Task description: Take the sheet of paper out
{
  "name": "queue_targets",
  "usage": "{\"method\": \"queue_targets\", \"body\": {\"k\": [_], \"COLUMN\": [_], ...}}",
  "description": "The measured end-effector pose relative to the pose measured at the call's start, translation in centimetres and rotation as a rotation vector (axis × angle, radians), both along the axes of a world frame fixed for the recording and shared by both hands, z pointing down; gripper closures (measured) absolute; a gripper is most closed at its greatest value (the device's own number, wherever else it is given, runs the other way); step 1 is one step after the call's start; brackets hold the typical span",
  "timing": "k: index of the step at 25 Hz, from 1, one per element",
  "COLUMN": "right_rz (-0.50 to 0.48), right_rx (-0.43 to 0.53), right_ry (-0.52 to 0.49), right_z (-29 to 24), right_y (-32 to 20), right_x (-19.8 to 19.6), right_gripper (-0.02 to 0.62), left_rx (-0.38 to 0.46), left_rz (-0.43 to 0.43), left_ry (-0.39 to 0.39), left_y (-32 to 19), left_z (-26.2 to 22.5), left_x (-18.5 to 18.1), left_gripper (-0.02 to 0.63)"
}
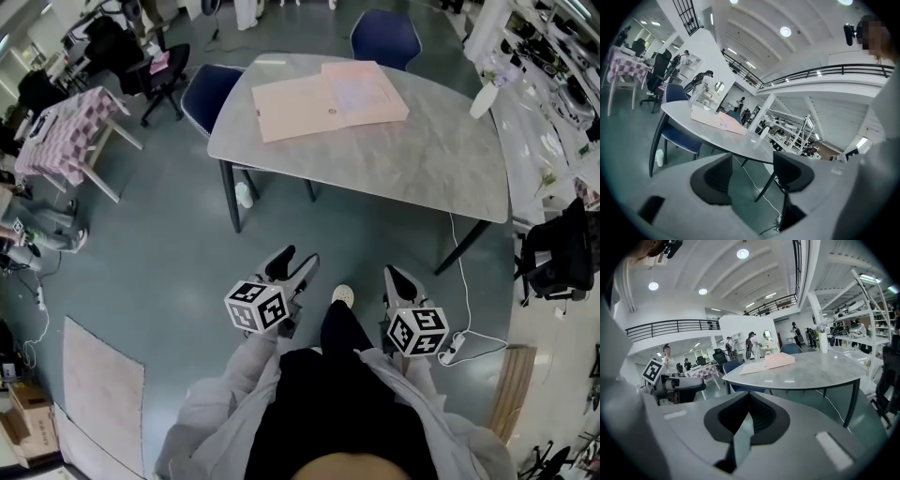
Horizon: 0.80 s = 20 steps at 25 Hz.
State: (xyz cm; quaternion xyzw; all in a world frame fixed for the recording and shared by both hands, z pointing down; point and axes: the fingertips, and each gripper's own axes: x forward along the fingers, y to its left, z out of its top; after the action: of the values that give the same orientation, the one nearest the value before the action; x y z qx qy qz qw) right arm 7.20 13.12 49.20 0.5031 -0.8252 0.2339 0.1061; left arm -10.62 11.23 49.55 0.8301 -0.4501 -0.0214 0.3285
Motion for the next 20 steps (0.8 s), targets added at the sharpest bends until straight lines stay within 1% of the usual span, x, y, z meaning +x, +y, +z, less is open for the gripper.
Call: {"method": "queue_targets", "body": {"k": [3, 9, 17, 20], "right_rz": [-0.002, -0.004, -0.013, -0.025], "right_rx": [-0.002, -0.023, -0.038, -0.028], "right_ry": [0.002, 0.011, 0.008, 0.007], "right_z": [-0.2, 0.1, 1.2, 1.3], "right_y": [-4.4, -11.0, -18.1, -20.2], "right_x": [0.9, 2.7, 5.1, 5.7], "right_gripper": [0.583, 0.583, 0.583, 0.583], "left_rx": [0.004, -0.016, -0.033, -0.012], "left_rz": [-0.007, -0.031, -0.054, -0.066], "left_ry": [-0.015, -0.002, 0.007, 0.004], "left_y": [-4.5, -11.3, -17.9, -20.3], "left_z": [-0.1, 0.5, 1.6, 1.1], "left_x": [0.2, 1.2, 3.2, 3.5], "left_gripper": [0.339, 0.339, 0.339, 0.339]}}
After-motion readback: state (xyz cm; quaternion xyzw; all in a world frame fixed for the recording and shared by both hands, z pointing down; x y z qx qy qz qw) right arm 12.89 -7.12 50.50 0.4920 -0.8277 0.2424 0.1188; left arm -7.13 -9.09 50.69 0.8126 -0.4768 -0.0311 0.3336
